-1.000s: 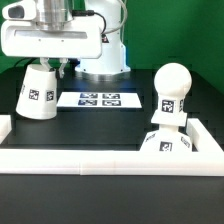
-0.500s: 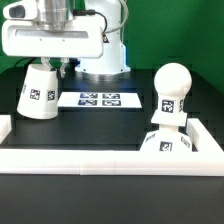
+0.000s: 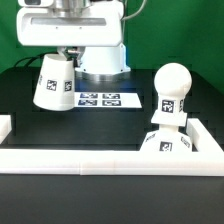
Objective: Assemble lamp
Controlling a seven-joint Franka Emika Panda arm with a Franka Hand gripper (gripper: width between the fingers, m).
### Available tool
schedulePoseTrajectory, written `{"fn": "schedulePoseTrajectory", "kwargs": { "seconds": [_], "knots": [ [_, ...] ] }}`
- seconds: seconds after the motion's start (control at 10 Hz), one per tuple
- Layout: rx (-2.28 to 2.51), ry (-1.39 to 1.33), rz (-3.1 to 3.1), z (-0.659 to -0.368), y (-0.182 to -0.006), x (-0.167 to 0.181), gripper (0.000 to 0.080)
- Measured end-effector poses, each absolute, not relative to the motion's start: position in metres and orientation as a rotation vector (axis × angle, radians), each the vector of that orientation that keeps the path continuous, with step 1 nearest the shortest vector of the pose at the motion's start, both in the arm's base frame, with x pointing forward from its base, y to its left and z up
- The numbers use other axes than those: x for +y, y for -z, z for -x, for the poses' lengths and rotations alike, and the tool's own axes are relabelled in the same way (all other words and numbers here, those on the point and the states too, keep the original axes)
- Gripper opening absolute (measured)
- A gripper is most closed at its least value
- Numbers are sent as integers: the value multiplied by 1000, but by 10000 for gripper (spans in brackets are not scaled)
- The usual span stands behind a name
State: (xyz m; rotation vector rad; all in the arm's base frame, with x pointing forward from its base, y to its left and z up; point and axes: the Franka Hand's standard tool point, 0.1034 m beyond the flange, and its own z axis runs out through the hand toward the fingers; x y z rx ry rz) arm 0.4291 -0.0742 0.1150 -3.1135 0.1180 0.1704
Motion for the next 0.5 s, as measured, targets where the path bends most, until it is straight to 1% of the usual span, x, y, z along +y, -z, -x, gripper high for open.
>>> {"fn": "schedulePoseTrajectory", "kwargs": {
  "seconds": [0.4, 0.5],
  "knots": [
    [128, -118, 3098, -467, -139, -39, 45],
    [112, -111, 3105, -470, -141, -34, 45]
  ]
}}
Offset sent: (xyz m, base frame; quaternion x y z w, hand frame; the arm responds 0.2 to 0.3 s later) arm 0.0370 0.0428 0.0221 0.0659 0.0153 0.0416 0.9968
